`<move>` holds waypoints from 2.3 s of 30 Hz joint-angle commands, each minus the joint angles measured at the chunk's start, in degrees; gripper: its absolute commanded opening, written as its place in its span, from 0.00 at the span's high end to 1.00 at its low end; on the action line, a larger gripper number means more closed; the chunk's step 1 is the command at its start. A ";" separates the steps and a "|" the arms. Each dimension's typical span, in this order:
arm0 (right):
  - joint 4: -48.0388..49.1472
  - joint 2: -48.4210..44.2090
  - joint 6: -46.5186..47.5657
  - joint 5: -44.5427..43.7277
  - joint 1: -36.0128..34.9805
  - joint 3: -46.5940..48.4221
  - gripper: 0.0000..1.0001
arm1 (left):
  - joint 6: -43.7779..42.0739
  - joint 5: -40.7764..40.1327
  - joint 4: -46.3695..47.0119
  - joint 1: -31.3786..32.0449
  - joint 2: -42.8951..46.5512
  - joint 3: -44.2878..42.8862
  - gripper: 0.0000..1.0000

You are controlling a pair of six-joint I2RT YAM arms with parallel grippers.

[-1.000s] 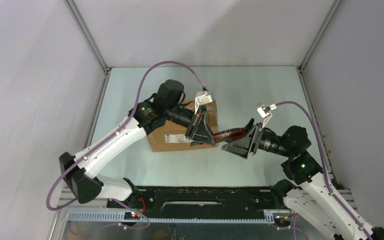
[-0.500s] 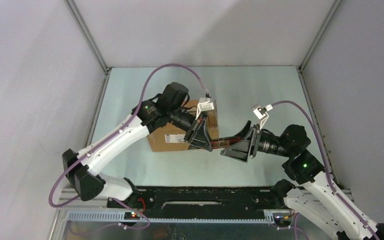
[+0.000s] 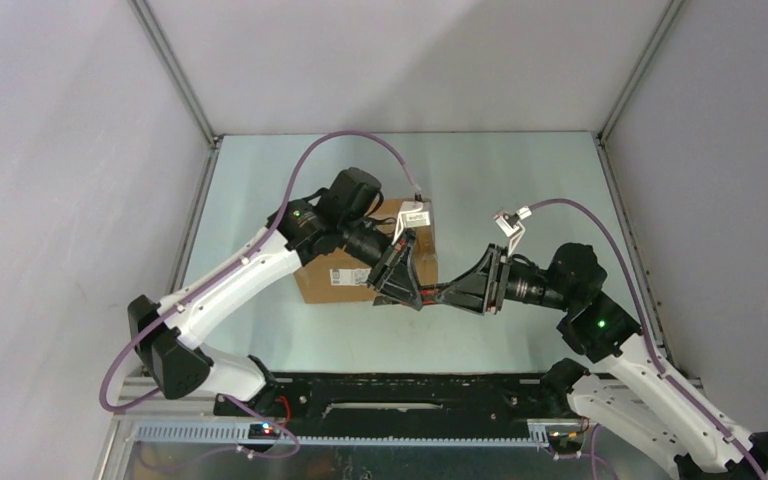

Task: Unpack the express box
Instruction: Cut the express box at the center of the board.

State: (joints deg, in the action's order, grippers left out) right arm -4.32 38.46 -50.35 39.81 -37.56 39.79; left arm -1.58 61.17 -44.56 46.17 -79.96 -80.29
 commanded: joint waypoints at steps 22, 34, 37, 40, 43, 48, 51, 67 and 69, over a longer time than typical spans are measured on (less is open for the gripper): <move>0.84 -2.18 0.27 1.34 -0.47 2.13 1.00 | -2.10 -0.56 1.18 0.28 -0.54 -4.81 1.00; -3.55 -7.47 -1.91 1.09 20.29 -1.85 1.00 | 9.97 -55.88 11.20 -0.73 5.66 -6.94 0.09; -2.27 -6.13 -2.60 1.23 24.98 -3.05 1.00 | 11.88 -75.01 9.12 -0.04 3.93 -8.90 0.05; 0.02 -3.71 -3.12 -0.18 28.63 -4.05 1.00 | 12.86 -90.29 4.56 0.53 -3.43 -16.34 0.05; 3.49 -0.28 -5.67 -0.02 31.58 -5.27 1.00 | 12.23 -96.05 2.48 0.61 -11.58 -23.78 0.03; 5.95 1.43 -6.39 -3.39 33.74 -6.35 1.00 | 10.81 -98.51 -3.77 -0.30 -25.76 -37.58 0.01; 6.73 3.09 -7.29 -3.20 35.86 -7.60 1.00 | 10.05 -94.33 -5.29 -0.35 -30.69 -42.57 0.01; -0.85 -1.53 -4.58 0.81 36.86 -11.31 1.00 | 14.33 -71.57 -12.05 1.52 -32.45 -39.13 0.31; -1.95 -2.87 -4.40 1.65 36.84 -11.38 1.00 | 14.08 -69.11 -11.28 1.66 -31.17 -37.42 0.37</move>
State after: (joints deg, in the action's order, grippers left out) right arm -4.75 38.50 -55.70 38.54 -0.67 28.08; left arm 11.86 -15.40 -55.64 46.61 -117.03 -121.71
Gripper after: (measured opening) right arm 0.249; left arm 0.681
